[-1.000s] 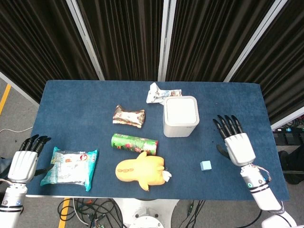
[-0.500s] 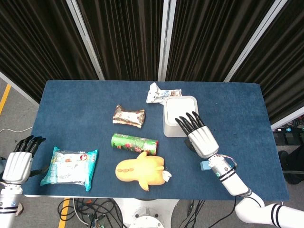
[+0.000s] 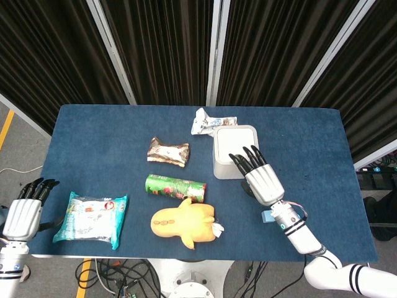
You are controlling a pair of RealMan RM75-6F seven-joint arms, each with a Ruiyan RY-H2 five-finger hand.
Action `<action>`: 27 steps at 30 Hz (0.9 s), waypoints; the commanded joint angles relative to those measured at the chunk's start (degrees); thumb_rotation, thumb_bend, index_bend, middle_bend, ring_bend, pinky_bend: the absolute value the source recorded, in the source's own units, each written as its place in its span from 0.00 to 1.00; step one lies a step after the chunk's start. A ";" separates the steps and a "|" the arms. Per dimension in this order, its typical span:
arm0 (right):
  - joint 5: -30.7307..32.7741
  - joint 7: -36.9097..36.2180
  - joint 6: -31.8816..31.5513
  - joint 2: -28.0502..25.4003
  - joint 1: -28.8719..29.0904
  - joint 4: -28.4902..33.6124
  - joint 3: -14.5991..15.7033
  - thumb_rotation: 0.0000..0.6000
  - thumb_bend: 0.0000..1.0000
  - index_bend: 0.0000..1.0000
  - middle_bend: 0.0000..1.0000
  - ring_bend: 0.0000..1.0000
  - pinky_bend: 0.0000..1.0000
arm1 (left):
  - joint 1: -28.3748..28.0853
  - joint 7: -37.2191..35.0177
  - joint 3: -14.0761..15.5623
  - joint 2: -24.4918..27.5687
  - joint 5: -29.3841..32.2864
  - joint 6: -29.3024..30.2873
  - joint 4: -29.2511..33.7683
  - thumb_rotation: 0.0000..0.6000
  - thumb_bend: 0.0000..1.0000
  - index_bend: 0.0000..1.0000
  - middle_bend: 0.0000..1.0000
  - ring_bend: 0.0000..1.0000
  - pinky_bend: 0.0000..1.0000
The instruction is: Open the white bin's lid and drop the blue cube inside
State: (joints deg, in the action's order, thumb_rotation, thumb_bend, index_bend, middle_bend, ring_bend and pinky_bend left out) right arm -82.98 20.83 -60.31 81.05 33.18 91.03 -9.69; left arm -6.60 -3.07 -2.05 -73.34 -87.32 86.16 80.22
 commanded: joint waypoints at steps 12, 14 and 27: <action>-8.41 -6.31 -14.19 -1.61 -3.60 -0.99 0.79 1.00 0.27 0.00 0.04 0.00 0.00 | 0.02 -0.15 0.02 -0.11 -0.25 0.06 -0.20 1.00 0.04 0.18 0.17 0.09 0.17; -10.37 -6.81 -16.98 -2.68 -5.19 -0.88 2.03 1.00 0.27 0.00 0.03 0.00 0.00 | 0.02 -0.12 0.07 -0.17 -0.22 -0.04 -0.27 1.00 0.04 0.18 0.17 0.09 0.16; -9.65 -13.84 -20.53 -7.12 -17.59 -0.52 14.69 1.00 0.24 0.00 0.13 0.00 0.00 | -0.06 0.28 0.25 -0.81 -0.34 -0.38 -0.29 1.00 0.04 0.18 0.17 0.09 0.17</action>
State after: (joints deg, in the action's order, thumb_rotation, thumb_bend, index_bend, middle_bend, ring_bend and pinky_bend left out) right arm -93.41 7.83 -81.66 74.68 16.62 90.14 3.91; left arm -6.67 -2.77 -1.81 -74.14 -87.68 85.79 79.94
